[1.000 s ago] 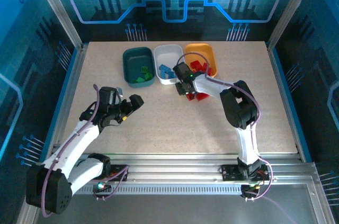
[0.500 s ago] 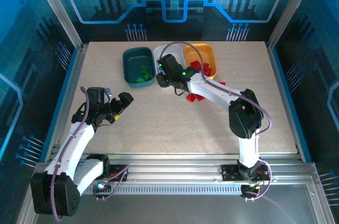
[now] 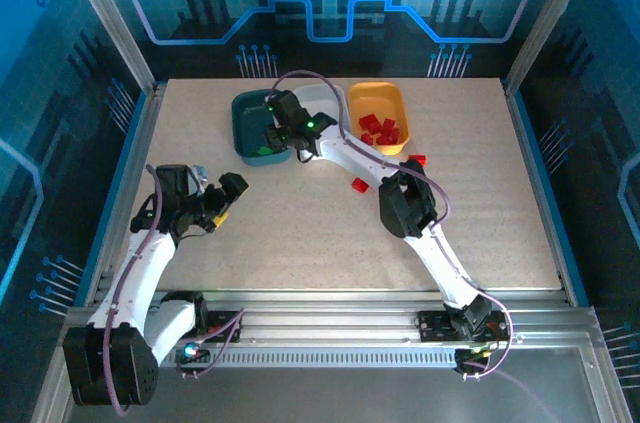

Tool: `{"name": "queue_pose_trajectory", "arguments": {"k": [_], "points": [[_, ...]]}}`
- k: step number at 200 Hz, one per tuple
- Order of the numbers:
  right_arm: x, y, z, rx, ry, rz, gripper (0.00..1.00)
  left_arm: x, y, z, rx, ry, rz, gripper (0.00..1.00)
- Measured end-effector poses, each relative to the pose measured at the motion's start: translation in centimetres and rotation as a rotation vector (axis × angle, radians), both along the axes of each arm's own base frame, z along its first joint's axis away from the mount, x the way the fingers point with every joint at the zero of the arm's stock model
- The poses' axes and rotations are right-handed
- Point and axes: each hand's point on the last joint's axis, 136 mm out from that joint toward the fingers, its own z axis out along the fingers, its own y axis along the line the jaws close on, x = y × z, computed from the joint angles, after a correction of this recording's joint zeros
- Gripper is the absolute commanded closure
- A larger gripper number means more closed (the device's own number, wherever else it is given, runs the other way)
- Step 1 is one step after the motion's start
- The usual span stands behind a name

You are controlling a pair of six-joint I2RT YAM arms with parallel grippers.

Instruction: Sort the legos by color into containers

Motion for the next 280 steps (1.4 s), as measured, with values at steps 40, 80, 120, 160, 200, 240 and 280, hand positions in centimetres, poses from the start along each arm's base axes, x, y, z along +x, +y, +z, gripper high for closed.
{"name": "queue_pose_trajectory", "arguments": {"k": [40,80,120,160,200,240,280], "points": [[0.3,0.5,0.5,-0.023,-0.013,0.024,0.27,-0.1,-0.5,0.1,-0.025,-0.002,-0.02,0.01],[-1.6,-2.6,3.0,-0.071,-0.022,-0.051,0.29,0.0,-0.8,0.0,-0.047,-0.015,-0.029,0.01],[-7.3,-12.7,4.9,-0.096,0.027,-0.315,0.26,-0.8,-2.0,-2.5,-0.1,0.01,-0.028,0.01],[-11.7,-22.2,-0.9,-0.175,0.158,-0.544,0.21,-1.9,-6.8,-4.8,-0.105,0.055,-0.164,0.01],[-13.6,-29.1,-6.2,-0.234,0.294,-0.73,0.2,-1.5,-8.6,-5.7,-0.107,0.066,-0.194,0.01],[-12.4,-29.8,-6.8,-0.164,0.312,-0.791,0.2,-0.9,-8.7,-5.3,-0.108,0.034,-0.19,0.01],[-11.0,-28.9,-7.6,-0.084,0.323,-0.782,0.2,-0.8,-8.6,-4.8,-0.102,0.015,-0.184,0.01]]}}
